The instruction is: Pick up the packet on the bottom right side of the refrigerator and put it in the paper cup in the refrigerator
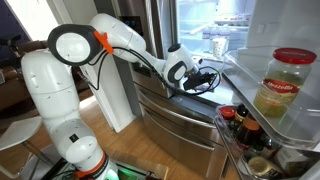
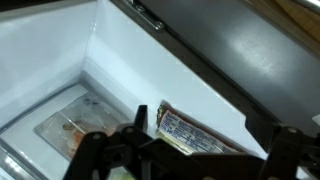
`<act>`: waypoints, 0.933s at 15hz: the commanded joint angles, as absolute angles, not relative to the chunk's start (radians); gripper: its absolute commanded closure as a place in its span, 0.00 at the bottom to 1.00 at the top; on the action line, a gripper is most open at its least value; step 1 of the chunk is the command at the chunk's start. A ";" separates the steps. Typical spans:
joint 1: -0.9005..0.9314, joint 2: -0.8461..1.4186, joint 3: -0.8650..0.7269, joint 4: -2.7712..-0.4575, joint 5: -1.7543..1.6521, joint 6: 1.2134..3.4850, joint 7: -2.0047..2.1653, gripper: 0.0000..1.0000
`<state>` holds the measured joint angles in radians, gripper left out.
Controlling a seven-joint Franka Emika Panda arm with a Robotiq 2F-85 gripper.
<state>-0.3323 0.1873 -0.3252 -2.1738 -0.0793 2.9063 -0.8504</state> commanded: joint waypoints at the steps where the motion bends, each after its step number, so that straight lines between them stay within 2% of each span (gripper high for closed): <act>1: -0.332 0.187 -0.325 -2.174 -0.079 2.906 -0.850 0.00; 7: -0.333 0.187 -0.324 -2.174 -0.079 2.906 -0.851 0.00; 14: -0.447 0.209 -0.089 -2.149 0.115 2.901 -1.376 0.00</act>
<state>-0.3768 0.1874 -0.1856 -2.1726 0.0353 2.9178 -1.1789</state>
